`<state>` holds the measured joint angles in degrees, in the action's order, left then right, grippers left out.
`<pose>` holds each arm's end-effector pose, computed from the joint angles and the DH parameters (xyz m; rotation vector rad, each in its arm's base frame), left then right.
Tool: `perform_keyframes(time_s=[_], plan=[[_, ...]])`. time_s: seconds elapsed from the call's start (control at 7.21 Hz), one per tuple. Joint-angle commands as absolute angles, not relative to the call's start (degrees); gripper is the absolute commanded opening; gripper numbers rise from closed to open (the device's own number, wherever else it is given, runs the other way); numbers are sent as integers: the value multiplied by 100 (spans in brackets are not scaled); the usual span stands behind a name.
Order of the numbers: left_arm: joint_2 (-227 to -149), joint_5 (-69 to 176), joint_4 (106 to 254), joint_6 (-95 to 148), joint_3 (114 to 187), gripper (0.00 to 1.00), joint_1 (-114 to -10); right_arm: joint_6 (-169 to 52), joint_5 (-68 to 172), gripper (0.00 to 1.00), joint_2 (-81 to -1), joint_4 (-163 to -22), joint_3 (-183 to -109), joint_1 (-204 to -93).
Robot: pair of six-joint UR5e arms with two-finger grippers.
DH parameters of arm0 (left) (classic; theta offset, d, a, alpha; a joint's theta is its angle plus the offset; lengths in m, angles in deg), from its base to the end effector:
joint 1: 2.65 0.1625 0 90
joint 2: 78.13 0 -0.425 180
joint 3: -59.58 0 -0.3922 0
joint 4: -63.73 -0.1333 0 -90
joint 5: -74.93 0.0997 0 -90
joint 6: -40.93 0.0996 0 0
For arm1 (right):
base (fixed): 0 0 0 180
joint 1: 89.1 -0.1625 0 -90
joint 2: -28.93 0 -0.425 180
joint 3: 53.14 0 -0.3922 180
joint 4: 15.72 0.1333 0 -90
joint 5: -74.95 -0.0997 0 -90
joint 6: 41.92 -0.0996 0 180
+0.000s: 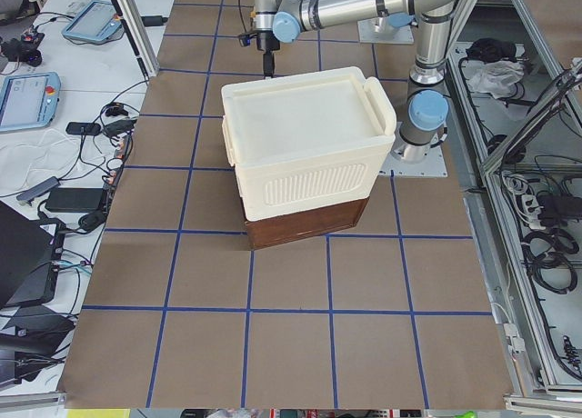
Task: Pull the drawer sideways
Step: 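Open the left gripper and lift it off the handle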
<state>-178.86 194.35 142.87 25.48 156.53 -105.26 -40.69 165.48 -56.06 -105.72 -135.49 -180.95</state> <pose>-0.2006 -0.5100 0.3630 -0.0239 2.6157 -0.0153 0.1495 -0.5285 0.5090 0.0838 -3.1306 0.0722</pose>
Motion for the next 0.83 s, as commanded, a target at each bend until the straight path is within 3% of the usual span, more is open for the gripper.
perform_keyframes(time_s=[0.0,0.69], plan=[[-17177,18553,14362,3097,15521,100,-10478,-4069,16548,100,-5606,-10572,-13550,-18095],[-16400,16216,14458,3346,15380,100,-9609,-4069,16548,100,-5606,-10572,-13550,-18095]])
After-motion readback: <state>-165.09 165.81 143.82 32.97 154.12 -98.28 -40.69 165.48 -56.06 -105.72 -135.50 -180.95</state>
